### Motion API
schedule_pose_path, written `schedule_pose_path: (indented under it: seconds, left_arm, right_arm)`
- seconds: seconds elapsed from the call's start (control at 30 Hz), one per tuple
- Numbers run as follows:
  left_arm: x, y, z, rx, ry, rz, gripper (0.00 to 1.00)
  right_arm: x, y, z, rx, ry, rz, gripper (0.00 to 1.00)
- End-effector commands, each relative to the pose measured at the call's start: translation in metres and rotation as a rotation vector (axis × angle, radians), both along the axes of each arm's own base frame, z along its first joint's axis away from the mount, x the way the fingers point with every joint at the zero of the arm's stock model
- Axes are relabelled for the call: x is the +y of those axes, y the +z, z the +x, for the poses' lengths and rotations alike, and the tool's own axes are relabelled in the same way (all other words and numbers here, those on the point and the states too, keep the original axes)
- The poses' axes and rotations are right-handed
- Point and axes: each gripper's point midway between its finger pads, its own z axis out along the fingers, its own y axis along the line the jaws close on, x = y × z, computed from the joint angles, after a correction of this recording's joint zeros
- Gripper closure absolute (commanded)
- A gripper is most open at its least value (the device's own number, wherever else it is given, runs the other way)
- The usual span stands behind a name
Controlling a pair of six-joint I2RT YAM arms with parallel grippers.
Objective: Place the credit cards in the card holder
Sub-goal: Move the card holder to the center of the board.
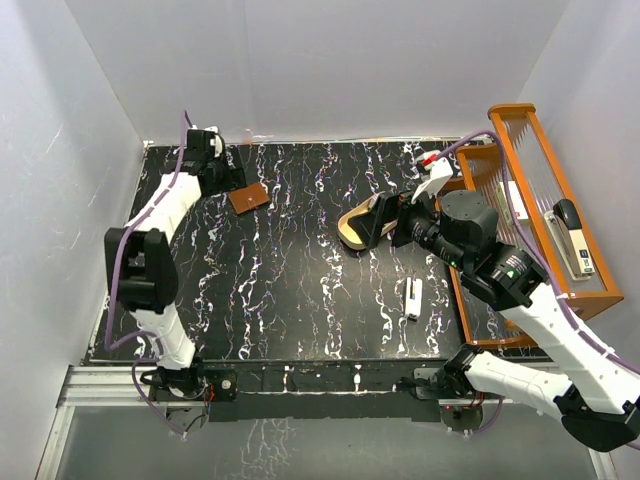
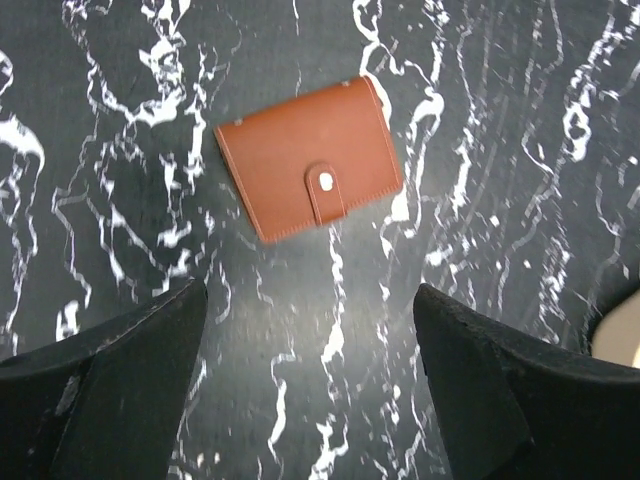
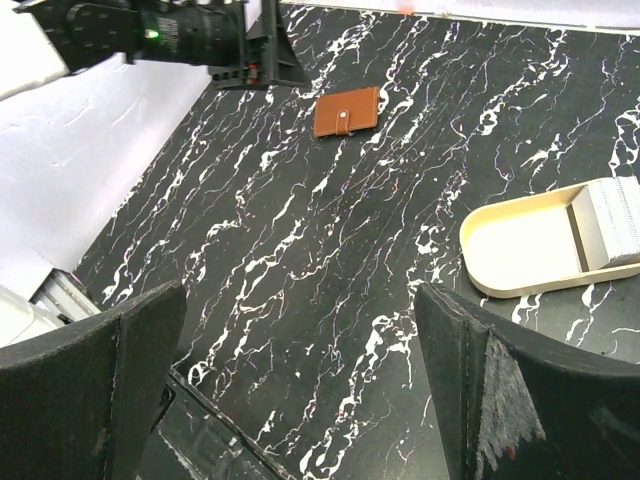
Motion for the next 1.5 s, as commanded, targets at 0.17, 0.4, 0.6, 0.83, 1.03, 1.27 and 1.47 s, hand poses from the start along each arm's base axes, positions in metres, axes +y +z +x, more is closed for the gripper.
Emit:
schedule_pose_path:
  seconds: [0.17,0.4,0.6,0.83,1.03,1.27,1.47]
  left_arm:
    - [-0.001,-0.033,0.071,0.009,-0.112,-0.005,0.16]
    - [-0.002,-0.059,0.092,0.037,-0.185,0.032,0.19]
    - [-0.015,-0.084,0.095,0.094,-0.252,-0.02,0.23]
    - [-0.025,-0.108,0.072,0.196,-0.251,-0.096,0.32]
    - [-0.029,-0.127,0.042,0.329,-0.248,-0.079,0.51]
    - [-0.028,-0.135,0.0,0.473,-0.247,-0.017,0.6]
    - [-0.031,-0.136,-0.032,0.521,-0.244,-0.046,0.62]
  right_arm:
    - [0.005,0.007,-0.001,-0.034,0.034,0.017,0.02]
    - [0.01,-0.004,-0.004,-0.017,0.065,0.015,0.02]
    - [0.011,-0.012,0.0,0.001,0.055,-0.003,0.02]
    - [0.015,-0.019,-0.002,0.017,0.073,0.008,0.02]
    - [0.012,-0.034,-0.003,0.049,0.057,-0.013,0.02]
    - [0.005,-0.047,-0.002,0.074,0.016,-0.016,0.02]
    - [0.01,-0.056,-0.005,0.119,0.034,-0.008,0.02]
